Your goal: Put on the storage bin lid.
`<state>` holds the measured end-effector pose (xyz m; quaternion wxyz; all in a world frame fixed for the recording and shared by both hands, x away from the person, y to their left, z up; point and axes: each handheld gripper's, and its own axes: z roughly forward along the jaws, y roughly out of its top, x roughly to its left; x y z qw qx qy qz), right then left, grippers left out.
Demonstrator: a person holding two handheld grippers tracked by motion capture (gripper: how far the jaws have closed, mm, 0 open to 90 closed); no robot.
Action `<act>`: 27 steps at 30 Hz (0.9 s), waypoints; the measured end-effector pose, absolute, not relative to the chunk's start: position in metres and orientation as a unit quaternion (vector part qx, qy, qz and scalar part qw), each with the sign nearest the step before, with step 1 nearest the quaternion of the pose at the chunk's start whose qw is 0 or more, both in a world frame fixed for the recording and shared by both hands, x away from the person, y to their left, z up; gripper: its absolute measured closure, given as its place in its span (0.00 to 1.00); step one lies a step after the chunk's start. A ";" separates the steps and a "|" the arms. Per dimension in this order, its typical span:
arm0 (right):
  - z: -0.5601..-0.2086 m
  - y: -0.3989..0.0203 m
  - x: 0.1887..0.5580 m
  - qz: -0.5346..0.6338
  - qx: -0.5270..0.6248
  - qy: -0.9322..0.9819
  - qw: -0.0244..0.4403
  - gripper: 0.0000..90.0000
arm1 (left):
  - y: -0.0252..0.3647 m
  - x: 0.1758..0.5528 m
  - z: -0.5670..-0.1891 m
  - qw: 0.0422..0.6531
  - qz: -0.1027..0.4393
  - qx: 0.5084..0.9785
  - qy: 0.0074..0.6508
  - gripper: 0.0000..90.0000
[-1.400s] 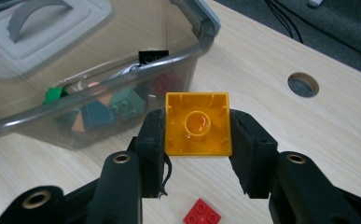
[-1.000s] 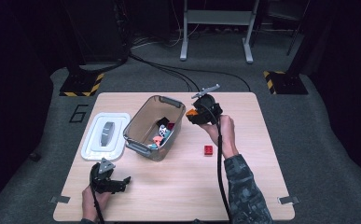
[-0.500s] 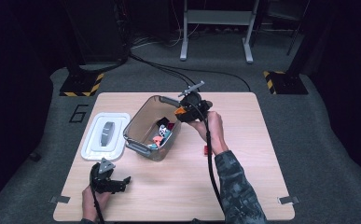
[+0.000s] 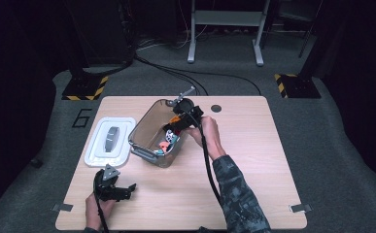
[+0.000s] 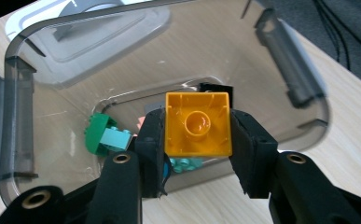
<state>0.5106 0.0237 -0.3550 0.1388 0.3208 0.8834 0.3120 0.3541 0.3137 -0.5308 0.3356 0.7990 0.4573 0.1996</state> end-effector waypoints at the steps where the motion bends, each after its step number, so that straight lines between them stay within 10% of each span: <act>1: -0.358 0.028 0.511 0.307 0.318 0.887 0.136 0.65 | 0.314 0.354 -0.531 0.336 0.200 0.799 0.457 0.04; 27: -0.373 0.032 0.506 0.268 0.295 0.908 0.126 0.62 | 0.313 0.354 -0.531 0.339 0.200 0.796 0.460 0.04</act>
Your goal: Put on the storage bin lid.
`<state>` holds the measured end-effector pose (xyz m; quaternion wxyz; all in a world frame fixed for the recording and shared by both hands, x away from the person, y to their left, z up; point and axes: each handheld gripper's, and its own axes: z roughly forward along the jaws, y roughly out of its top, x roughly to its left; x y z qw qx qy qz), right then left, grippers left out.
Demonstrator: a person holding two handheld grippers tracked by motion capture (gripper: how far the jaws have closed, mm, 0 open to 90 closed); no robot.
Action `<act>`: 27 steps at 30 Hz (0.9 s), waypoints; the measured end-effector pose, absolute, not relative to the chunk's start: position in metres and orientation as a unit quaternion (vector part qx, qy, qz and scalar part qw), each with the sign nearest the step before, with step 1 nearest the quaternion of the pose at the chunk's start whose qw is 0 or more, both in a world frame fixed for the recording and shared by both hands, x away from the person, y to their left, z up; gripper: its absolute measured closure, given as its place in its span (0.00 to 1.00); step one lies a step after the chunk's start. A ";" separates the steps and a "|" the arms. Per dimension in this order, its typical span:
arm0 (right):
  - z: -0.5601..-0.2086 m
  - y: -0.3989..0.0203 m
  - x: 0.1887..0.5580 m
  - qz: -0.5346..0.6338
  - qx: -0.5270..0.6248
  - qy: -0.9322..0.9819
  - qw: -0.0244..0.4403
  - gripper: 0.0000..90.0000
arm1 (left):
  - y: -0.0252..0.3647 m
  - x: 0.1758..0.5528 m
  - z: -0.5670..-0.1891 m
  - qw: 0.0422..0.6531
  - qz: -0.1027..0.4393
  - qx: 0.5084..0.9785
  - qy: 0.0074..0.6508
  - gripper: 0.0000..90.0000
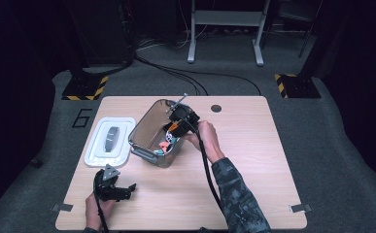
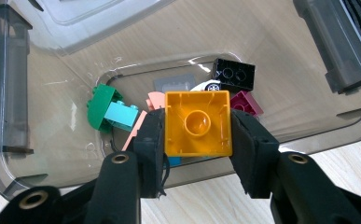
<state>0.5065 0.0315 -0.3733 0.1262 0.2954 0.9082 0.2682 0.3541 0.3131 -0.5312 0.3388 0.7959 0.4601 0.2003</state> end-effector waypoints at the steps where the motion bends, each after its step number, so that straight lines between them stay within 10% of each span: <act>1: -0.373 0.032 0.506 0.267 0.298 0.908 0.127 0.57 | 0.313 0.354 -0.531 0.339 0.200 0.796 0.460 0.04; 14: -0.362 -0.007 0.485 0.317 0.328 0.879 0.140 0.18 | 0.313 0.354 -0.531 0.337 0.202 0.797 0.458 0.04; 27: -0.381 -0.071 0.469 0.331 0.392 0.847 0.143 0.15 | 0.313 0.355 -0.531 0.338 0.203 0.797 0.457 0.04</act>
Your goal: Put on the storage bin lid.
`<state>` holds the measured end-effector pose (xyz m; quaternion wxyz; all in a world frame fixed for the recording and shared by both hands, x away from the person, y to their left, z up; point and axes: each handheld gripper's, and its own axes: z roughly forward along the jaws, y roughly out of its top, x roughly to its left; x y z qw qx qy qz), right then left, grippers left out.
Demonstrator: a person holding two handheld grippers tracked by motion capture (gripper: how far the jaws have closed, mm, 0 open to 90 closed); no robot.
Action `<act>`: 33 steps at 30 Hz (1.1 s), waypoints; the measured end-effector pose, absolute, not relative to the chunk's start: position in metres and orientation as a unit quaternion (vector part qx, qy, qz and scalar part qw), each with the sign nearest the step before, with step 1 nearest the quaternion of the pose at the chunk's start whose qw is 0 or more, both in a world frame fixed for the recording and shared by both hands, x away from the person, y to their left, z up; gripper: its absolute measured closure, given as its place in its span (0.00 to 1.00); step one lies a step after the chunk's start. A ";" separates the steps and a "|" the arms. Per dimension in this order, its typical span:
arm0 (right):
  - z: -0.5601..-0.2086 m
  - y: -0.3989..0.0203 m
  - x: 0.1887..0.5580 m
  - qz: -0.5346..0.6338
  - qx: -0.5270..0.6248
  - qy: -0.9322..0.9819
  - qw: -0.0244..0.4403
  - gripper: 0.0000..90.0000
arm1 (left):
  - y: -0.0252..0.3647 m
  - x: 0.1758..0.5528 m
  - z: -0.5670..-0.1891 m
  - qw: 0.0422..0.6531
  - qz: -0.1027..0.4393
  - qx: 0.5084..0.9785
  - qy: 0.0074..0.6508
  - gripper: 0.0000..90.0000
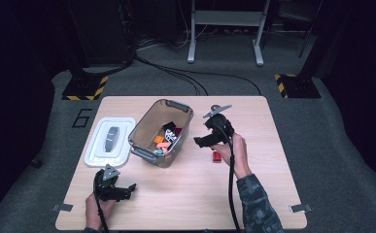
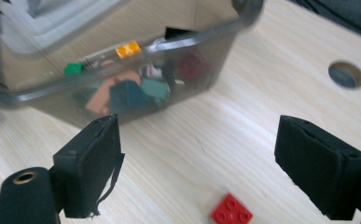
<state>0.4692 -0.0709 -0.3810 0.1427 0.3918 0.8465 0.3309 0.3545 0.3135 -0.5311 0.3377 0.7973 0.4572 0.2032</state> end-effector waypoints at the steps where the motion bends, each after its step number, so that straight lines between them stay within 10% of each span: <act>1: -0.385 -0.074 0.469 0.328 0.397 0.845 0.145 0.15 | 0.313 0.354 -0.531 0.337 0.202 0.797 0.458 0.04; 19: -0.478 -0.105 0.473 0.273 0.510 0.808 0.109 0.17 | 0.314 0.354 -0.531 0.337 0.202 0.798 0.458 0.04; 33: -0.496 -0.105 0.474 0.261 0.525 0.801 0.124 0.46 | 0.313 0.355 -0.531 0.335 0.202 0.799 0.457 0.04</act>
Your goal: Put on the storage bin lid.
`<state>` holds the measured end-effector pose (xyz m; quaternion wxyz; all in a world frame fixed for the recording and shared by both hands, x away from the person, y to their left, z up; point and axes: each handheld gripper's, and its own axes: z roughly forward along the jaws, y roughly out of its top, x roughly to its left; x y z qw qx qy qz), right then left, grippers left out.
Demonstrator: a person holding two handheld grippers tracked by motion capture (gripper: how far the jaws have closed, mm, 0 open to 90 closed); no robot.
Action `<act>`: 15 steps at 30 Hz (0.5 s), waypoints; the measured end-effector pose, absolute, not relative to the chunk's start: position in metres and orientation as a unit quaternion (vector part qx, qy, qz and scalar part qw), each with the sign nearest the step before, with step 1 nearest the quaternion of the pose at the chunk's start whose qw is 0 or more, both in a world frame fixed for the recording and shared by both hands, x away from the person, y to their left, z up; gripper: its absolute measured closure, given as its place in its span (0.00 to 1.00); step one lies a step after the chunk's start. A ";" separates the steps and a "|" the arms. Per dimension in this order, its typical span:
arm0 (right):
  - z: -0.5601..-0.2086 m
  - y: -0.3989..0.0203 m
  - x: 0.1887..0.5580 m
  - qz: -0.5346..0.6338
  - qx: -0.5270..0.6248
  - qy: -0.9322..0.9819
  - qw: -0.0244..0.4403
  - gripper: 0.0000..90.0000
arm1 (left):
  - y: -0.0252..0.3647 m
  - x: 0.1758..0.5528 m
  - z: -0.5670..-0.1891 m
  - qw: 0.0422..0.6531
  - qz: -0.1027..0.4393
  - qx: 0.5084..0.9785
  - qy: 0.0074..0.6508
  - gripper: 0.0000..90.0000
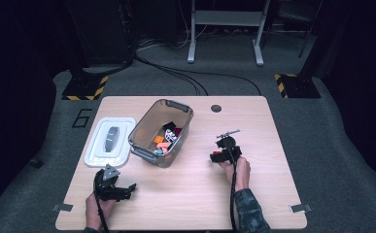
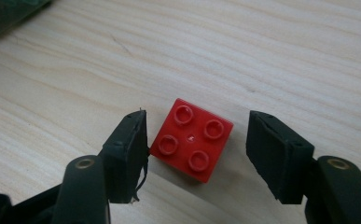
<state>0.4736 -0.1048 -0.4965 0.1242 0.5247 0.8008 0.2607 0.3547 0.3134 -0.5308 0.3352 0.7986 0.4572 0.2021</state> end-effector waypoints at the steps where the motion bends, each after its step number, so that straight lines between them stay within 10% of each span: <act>1: -0.498 -0.104 0.474 0.256 0.524 0.802 0.127 0.48 | 0.313 0.355 -0.531 0.335 0.203 0.799 0.457 0.04; 5: -0.501 -0.102 0.472 0.259 0.521 0.802 0.135 0.63 | 0.313 0.355 -0.531 0.334 0.202 0.799 0.457 0.04; 15: -0.494 -0.107 0.471 0.267 0.513 0.805 0.132 0.65 | 0.313 0.354 -0.531 0.335 0.202 0.799 0.457 0.04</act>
